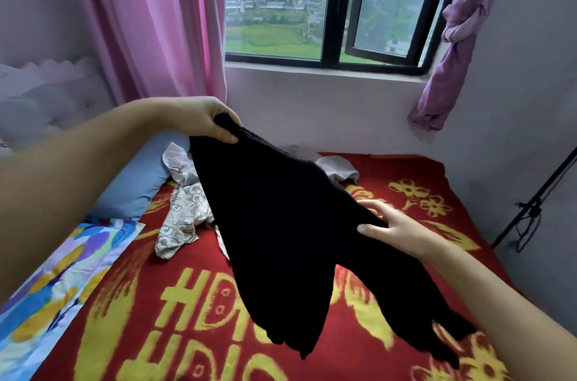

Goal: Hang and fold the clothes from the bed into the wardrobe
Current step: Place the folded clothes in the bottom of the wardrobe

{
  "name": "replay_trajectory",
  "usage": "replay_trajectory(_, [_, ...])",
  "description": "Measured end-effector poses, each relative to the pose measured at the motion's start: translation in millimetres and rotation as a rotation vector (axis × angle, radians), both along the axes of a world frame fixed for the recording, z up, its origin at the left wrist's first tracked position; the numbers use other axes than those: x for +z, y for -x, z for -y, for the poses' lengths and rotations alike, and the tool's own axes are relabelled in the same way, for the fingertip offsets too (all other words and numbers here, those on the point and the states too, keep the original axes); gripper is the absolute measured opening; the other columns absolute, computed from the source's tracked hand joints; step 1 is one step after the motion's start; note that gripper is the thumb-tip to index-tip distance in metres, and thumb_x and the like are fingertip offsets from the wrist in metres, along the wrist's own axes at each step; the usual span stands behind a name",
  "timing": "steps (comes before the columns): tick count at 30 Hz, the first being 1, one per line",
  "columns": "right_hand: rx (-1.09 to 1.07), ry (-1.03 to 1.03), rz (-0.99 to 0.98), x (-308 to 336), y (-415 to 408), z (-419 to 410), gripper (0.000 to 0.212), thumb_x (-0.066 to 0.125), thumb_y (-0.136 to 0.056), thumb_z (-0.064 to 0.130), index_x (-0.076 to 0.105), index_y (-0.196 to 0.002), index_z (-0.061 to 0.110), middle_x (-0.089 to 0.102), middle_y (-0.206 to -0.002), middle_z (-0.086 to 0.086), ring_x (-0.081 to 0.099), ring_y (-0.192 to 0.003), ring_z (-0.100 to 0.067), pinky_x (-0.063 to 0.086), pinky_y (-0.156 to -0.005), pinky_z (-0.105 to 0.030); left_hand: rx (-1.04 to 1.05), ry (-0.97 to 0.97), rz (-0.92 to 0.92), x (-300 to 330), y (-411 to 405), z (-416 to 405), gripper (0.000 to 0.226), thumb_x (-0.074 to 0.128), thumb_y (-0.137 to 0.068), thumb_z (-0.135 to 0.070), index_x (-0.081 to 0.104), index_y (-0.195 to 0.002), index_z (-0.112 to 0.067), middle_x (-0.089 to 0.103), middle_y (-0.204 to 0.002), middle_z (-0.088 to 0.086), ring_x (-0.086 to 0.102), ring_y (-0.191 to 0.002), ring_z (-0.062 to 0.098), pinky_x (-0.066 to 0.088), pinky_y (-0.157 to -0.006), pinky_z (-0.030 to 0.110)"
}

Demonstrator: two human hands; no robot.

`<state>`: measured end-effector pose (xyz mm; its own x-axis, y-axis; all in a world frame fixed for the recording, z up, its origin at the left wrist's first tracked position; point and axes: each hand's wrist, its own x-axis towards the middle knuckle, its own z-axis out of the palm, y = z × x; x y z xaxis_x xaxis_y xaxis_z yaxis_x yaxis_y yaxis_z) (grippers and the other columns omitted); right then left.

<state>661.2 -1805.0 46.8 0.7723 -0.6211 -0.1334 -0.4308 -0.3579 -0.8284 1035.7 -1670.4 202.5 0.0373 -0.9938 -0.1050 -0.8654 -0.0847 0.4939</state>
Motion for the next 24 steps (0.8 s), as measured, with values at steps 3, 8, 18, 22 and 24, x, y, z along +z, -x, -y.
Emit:
replay_trajectory(3, [0.119, 0.085, -0.401, 10, 15, 30, 0.016, 0.071, -0.076, 0.041, 0.069, -0.086, 0.029, 0.069, -0.075, 0.013, 0.066, -0.069, -0.004, 0.046, -0.061, -0.019, -0.045, -0.086, -0.001, -20, -8, 13, 0.007, 0.073, -0.082, -0.03, 0.071, -0.088, -0.033, 0.069, -0.083, 0.01, 0.063, -0.076, 0.031, 0.055, -0.074, 0.046])
replay_trajectory(8, [-0.084, 0.378, -0.567, 5, 17, 92, 0.015, 0.064, -0.085, 0.026, 0.061, -0.071, 0.023, 0.061, -0.07, 0.007, 0.059, -0.068, -0.014, 0.04, -0.06, -0.029, -0.004, 0.026, 0.034, -57, -2, 61, 0.004, 0.071, -0.085, -0.019, 0.069, -0.089, -0.017, 0.061, -0.064, -0.01, 0.055, -0.062, 0.008, 0.048, -0.063, 0.022])
replay_trajectory(18, [-0.356, 0.802, -0.36, 31, 10, 180, 0.037, 0.056, -0.087, 0.005, 0.065, -0.118, 0.023, 0.059, -0.106, -0.007, 0.054, -0.103, -0.032, 0.046, -0.079, -0.037, 0.131, 0.571, 0.22, -53, 7, 138, 0.022, 0.065, -0.088, -0.015, 0.067, -0.11, -0.014, 0.069, -0.104, 0.009, 0.061, -0.098, 0.029, 0.049, -0.087, 0.042])
replay_trajectory(22, [-0.244, 0.935, -0.462, -6, -3, 153, 0.049, 0.059, -0.082, 0.003, 0.064, -0.121, 0.032, 0.06, -0.11, 0.0, 0.046, -0.102, -0.026, 0.042, -0.082, -0.037, 0.06, 0.697, 0.341, -121, 5, 85, 0.023, 0.064, -0.081, -0.006, 0.07, -0.103, -0.006, 0.07, -0.095, 0.01, 0.061, -0.091, 0.032, 0.052, -0.077, 0.042])
replay_trajectory(24, [-0.162, 0.987, -0.483, -48, -10, 133, 0.05, 0.062, -0.082, 0.004, 0.063, -0.124, 0.032, 0.061, -0.114, 0.0, 0.048, -0.104, -0.028, 0.037, -0.08, -0.036, 0.014, 0.696, 0.373, -175, 7, 47, 0.022, 0.057, -0.081, -0.013, 0.07, -0.097, -0.005, 0.07, -0.092, 0.008, 0.064, -0.084, 0.03, 0.054, -0.069, 0.039])
